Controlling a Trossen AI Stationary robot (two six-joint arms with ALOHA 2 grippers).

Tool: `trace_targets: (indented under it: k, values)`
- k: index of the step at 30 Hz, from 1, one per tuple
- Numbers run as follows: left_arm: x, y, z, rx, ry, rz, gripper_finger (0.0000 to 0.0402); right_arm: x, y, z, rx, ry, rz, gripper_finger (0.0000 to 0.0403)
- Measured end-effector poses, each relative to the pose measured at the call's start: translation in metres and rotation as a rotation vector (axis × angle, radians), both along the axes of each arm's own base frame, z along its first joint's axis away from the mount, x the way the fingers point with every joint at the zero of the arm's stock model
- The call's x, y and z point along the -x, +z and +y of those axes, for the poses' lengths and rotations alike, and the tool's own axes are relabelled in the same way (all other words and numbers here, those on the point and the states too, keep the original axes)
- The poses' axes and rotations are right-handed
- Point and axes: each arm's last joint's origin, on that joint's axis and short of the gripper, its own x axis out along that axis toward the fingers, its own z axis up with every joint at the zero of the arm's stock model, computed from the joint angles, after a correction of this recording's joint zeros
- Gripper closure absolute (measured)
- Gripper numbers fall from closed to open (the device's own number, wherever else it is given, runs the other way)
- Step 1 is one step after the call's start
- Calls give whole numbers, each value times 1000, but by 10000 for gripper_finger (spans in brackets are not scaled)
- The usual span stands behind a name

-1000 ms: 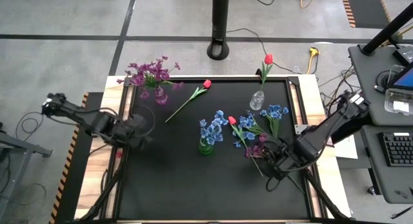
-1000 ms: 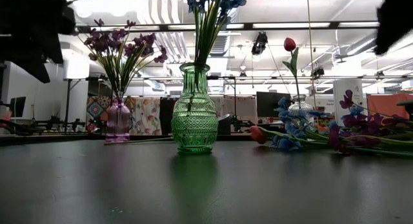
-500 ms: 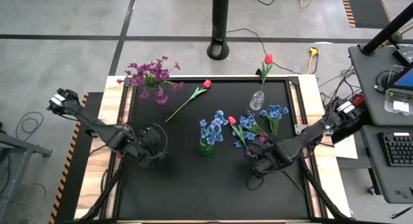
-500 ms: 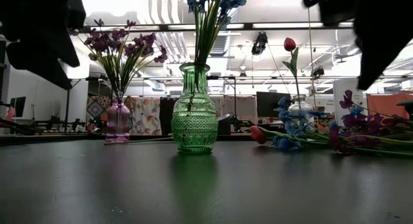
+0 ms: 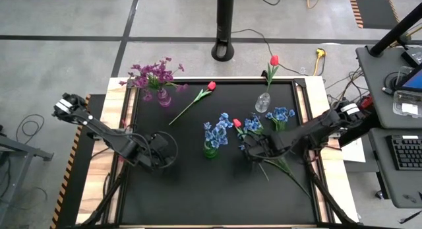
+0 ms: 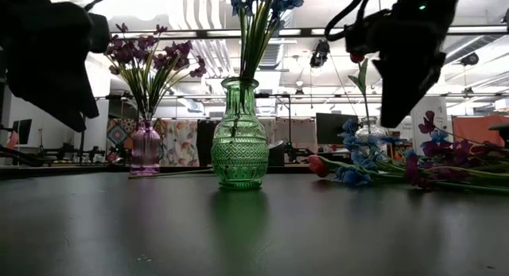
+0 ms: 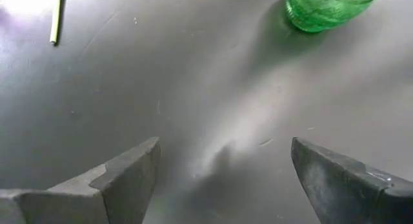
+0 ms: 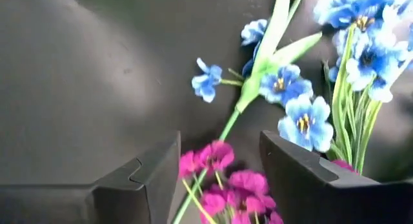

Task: Sort flowers into vase by color
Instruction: Put the bottom red flower into the transparent crystal vase

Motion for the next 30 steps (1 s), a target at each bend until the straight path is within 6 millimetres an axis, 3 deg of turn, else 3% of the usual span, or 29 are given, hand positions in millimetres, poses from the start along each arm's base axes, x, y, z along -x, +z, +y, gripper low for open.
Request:
trace_targets:
  k: [10,18,24,30]
  values:
    - [-3,-7,-2,-13,16,30,71,-2,-24,-10,-113,1,-41,247]
    - [-3,-8,-2,-22,19,29,71,5,-48,-26,-92,-60,9,250]
    - [-4,-8,-2,-29,23,21,71,-1,-69,-35,-82,-68,29,255]
    - [-4,-8,-1,-48,30,12,71,-4,-73,-36,-78,-55,38,310]
